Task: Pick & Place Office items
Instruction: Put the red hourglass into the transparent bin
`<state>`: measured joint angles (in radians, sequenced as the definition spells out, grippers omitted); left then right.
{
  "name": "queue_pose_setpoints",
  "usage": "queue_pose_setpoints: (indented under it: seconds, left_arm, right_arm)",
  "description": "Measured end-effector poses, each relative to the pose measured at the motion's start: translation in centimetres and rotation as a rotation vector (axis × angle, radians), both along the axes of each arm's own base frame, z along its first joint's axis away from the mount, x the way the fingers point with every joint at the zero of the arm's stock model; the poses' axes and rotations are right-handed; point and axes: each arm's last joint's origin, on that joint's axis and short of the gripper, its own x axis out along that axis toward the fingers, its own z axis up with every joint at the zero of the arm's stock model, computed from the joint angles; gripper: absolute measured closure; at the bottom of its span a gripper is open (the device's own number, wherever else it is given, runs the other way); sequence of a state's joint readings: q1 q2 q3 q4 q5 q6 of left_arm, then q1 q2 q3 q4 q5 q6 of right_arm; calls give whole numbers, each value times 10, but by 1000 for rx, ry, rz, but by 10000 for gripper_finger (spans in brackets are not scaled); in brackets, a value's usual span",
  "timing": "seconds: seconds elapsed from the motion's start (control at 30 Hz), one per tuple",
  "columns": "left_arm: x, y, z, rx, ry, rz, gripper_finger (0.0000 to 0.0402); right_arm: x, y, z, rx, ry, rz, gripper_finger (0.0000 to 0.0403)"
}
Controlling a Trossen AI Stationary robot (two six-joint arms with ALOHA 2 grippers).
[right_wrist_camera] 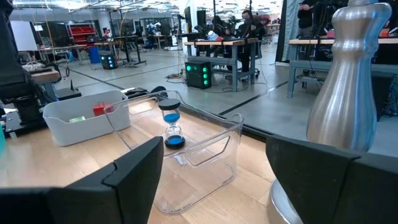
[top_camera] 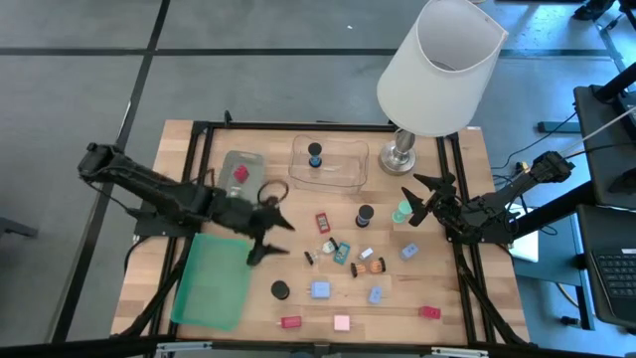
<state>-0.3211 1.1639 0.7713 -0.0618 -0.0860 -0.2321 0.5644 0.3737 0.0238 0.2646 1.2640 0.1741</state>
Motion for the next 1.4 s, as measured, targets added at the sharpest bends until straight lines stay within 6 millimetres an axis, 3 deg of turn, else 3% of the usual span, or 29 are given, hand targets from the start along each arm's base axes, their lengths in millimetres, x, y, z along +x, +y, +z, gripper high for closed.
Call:
queue_pose_setpoints:
  seconds: [0.2,0.33,0.6,0.77,1.03,1.27,1.4]
  left_arm:
    - [0,-46,-18,150,-16,-120,94]
    - [0,-63,-29,212,-18,-52,94]
    - [2,-72,-41,115,28,42,88]
    - [-2,-78,-41,73,48,-13,78]
    - [-16,-93,-53,166,141,-164,77]
    - [-11,-98,-78,234,234,-170,79]
    - [-9,-98,-83,237,241,-162,79]
  right_arm:
    - [0,0,0,0,0,0,114]
    - [0,0,0,0,0,0,114]
    - [0,0,0,0,0,0,115]
    - [0,0,0,0,0,0,115]
    - [0,0,0,0,0,0,115]
    - [0,0,0,0,0,0,115]
    - [0,0,0,0,0,0,115]
